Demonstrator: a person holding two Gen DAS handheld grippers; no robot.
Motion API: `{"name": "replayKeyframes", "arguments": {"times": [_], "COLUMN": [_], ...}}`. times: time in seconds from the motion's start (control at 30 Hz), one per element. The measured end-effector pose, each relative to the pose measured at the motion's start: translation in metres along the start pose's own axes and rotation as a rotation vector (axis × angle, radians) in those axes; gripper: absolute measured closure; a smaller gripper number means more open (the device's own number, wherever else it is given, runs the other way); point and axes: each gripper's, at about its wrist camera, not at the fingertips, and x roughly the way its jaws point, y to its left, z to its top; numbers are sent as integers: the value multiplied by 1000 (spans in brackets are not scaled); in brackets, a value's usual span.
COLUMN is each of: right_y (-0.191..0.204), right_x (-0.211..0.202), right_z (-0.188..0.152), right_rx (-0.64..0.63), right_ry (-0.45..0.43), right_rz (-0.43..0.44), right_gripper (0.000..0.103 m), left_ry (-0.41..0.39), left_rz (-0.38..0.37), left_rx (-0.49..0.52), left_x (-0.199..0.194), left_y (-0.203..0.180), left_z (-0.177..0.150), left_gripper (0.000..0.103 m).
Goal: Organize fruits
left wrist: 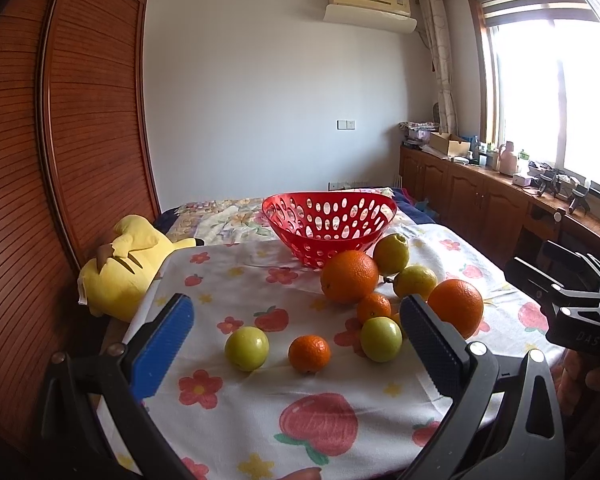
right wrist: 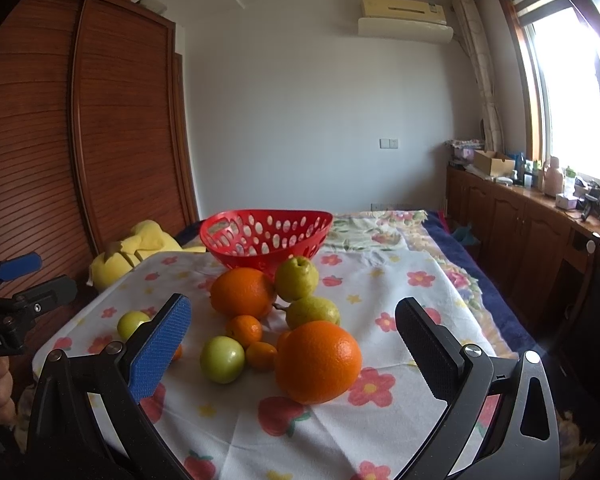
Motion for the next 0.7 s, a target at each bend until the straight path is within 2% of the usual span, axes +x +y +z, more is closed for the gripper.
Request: {"name": "replayKeyframes", "arguments": {"times": [0.7], "right_y": [1], "right_x": [-1], "right_z": [0], "right_rx": [-1], "right_ry": [-3], "right_rz": [0], "right_gripper": [0], "left_ry": [-4], "left_rz": [-4], "left_rx": [-1], "left_x": [-2], "left_y": [0], "left_z": [3], "left_gripper": [0]}}
